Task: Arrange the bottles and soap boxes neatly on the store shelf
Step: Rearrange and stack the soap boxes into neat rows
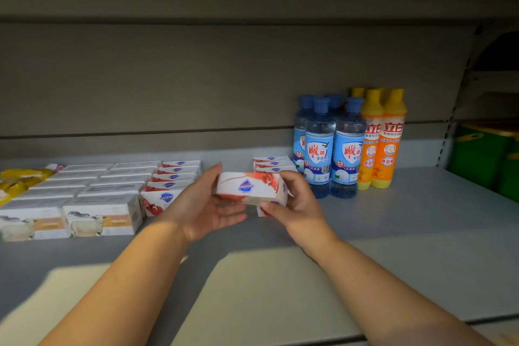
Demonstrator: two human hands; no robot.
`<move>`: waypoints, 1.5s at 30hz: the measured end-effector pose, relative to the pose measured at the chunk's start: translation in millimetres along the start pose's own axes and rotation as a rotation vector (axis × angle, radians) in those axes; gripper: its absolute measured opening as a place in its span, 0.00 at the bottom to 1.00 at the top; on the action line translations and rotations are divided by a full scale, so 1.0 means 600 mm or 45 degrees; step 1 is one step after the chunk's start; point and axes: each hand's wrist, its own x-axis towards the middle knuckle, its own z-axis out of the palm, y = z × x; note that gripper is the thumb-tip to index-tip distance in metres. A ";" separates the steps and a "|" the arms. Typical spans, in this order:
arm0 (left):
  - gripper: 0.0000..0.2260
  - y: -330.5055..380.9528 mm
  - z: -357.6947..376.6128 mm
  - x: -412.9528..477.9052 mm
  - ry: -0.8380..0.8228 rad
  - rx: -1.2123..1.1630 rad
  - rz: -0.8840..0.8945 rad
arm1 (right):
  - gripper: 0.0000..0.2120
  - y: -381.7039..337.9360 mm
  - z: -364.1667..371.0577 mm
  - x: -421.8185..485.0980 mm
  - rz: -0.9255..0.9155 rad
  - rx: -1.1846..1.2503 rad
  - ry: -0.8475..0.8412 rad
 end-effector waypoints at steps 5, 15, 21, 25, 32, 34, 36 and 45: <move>0.12 0.008 -0.016 -0.002 -0.006 -0.113 -0.008 | 0.25 -0.005 0.005 -0.006 -0.157 -0.147 -0.009; 0.20 0.006 -0.007 -0.002 -0.034 -0.189 0.294 | 0.23 -0.017 -0.002 0.006 0.553 0.680 -0.068; 0.25 0.000 -0.003 -0.005 -0.236 -0.026 0.443 | 0.17 -0.014 -0.010 0.005 0.452 0.503 -0.011; 0.22 0.003 -0.005 -0.006 -0.224 0.012 0.277 | 0.19 -0.016 -0.006 0.004 0.273 0.383 0.075; 0.28 0.002 -0.001 -0.002 -0.198 -0.135 0.034 | 0.24 -0.009 -0.009 -0.002 -0.650 -0.519 0.032; 0.22 0.002 0.000 -0.004 -0.254 -0.196 0.052 | 0.24 -0.008 -0.004 -0.003 -0.841 -0.663 -0.029; 0.12 -0.001 0.000 -0.005 -0.260 -0.203 0.100 | 0.25 -0.011 0.004 -0.002 -0.927 -0.725 -0.053; 0.12 -0.003 -0.003 -0.016 -0.288 0.038 -0.243 | 0.23 -0.018 0.002 -0.014 -0.636 -0.690 -0.098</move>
